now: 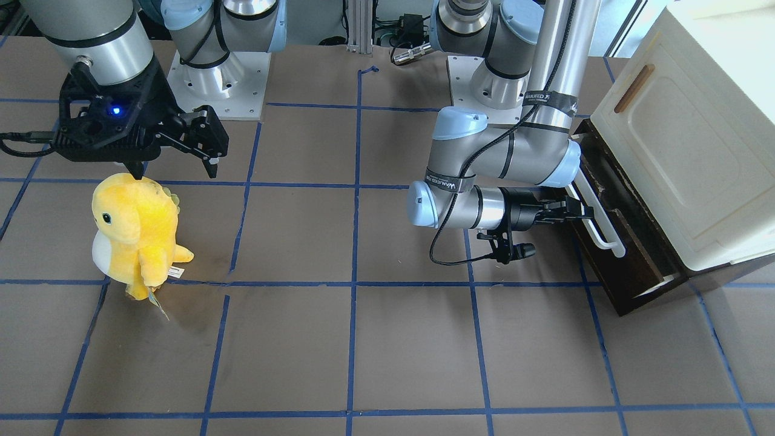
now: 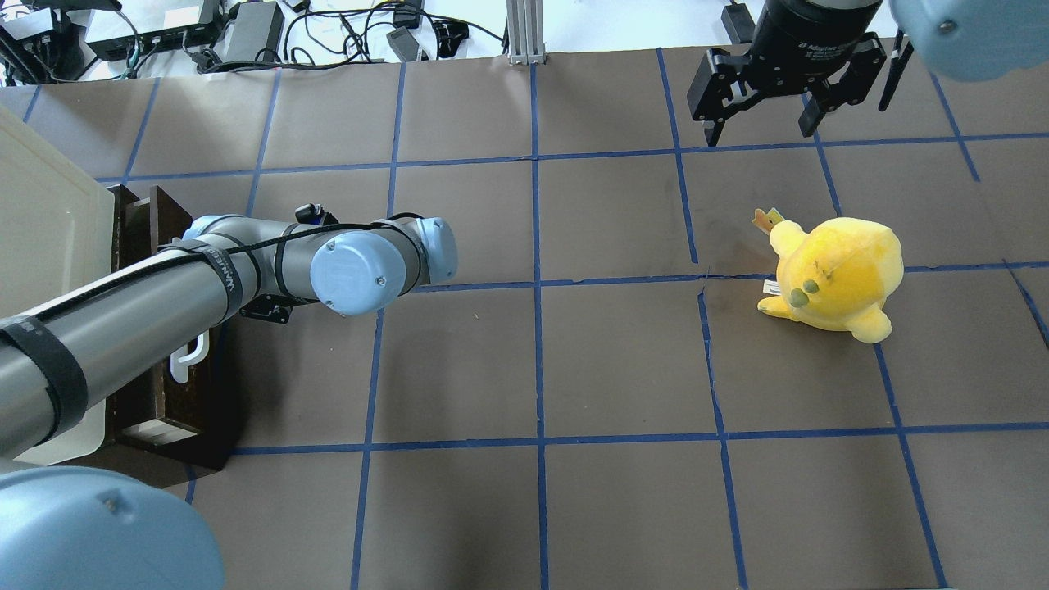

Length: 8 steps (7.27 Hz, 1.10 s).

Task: Pull drawer sideways
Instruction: 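Pull the handle with the left gripper, sliding the drawer outward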

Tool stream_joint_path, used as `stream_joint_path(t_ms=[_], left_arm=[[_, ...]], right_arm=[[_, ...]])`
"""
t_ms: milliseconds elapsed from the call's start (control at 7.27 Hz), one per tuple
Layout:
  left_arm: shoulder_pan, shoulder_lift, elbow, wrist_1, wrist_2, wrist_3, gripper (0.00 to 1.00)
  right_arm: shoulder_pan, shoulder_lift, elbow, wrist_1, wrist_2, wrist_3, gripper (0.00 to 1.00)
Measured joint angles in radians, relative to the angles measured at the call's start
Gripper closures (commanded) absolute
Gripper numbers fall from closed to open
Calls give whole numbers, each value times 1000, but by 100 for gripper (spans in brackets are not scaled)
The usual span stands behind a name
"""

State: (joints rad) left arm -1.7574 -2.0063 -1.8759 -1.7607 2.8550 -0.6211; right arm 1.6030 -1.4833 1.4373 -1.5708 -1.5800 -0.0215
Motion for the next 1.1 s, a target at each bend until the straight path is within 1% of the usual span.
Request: stream_joint_path(t_ms=[1101], left_arm=[[-47,0,11,1,-18,4,100]], right_arm=[[0,0,0,0,0,0,0]])
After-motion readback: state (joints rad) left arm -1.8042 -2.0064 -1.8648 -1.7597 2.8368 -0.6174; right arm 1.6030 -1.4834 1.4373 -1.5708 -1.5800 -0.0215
